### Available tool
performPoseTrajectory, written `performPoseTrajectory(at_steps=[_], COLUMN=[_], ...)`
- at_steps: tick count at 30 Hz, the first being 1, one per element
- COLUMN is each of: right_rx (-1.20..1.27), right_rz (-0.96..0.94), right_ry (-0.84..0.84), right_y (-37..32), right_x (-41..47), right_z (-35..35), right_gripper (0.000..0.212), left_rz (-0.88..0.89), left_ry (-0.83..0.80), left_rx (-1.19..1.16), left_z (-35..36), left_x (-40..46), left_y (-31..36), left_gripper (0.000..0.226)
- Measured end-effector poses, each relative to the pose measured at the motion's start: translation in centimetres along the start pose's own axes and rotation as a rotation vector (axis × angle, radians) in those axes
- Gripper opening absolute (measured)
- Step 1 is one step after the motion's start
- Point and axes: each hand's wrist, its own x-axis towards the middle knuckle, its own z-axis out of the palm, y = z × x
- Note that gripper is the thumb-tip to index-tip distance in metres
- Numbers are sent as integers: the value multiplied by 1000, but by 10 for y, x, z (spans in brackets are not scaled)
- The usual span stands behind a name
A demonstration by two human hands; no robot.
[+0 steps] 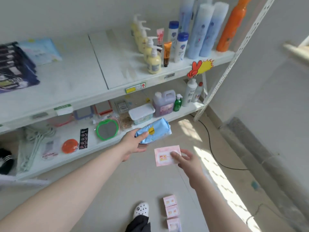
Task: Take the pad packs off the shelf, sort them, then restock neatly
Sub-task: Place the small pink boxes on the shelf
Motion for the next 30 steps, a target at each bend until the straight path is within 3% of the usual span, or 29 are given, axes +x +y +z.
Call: performPoseTrajectory(at_steps=[13, 22, 28, 30], right_rx=[-233, -295, -286, -297], right_rz=[-138, -197, -216, -196], right_ry=[-187, -205, -144, -124], right_y=[-99, -176, -226, -244], right_x=[-64, -10, 29, 45], right_z=[123, 233, 265, 271], right_gripper=[31, 32, 30, 23], left_rz=[90, 150, 187, 200], left_ry=[268, 367, 367, 372], left_rx=[-24, 28, 170, 175], left_z=[-165, -314, -355, -360], left_x=[-126, -96, -51, -34], left_y=[83, 134, 187, 204], left_gripper=[39, 32, 10, 15])
